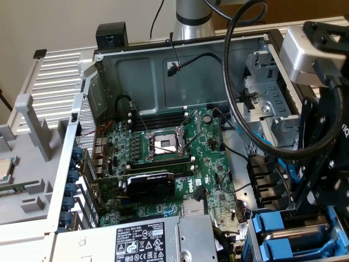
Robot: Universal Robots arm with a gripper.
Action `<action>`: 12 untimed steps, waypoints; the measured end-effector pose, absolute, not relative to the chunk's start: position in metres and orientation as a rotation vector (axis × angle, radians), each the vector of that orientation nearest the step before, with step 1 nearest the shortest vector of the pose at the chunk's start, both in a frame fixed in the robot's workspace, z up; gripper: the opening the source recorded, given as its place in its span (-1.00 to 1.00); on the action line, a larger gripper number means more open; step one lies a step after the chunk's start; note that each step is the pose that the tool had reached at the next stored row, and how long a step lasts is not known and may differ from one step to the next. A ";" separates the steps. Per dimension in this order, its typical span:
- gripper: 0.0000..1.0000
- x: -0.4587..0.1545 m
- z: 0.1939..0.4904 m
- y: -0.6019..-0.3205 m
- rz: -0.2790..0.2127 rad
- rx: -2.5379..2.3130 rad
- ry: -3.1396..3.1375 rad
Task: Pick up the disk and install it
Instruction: 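Insert the first disk wire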
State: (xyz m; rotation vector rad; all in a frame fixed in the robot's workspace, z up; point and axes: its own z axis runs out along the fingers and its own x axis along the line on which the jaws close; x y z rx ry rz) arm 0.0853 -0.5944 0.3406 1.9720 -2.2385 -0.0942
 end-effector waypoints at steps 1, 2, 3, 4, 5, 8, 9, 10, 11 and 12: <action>-0.66 0.085 0.341 -0.594 -0.095 1.964 -2.246; -0.66 0.085 0.341 -0.594 -0.095 1.960 -2.250; -0.66 0.085 0.340 -0.594 -0.096 1.958 -2.251; -0.66 0.085 0.340 -0.594 -0.096 1.957 -2.252; -0.66 0.085 0.340 -0.594 -0.096 1.957 -2.252; -0.66 0.085 0.340 -0.594 -0.096 1.956 -2.253; -0.66 0.085 0.340 -0.594 -0.095 1.956 -2.253; -0.66 0.085 0.340 -0.594 -0.095 1.956 -2.253; -0.66 0.085 0.340 -0.595 -0.095 1.957 -2.254; -0.66 0.085 0.341 -0.595 -0.095 1.957 -2.254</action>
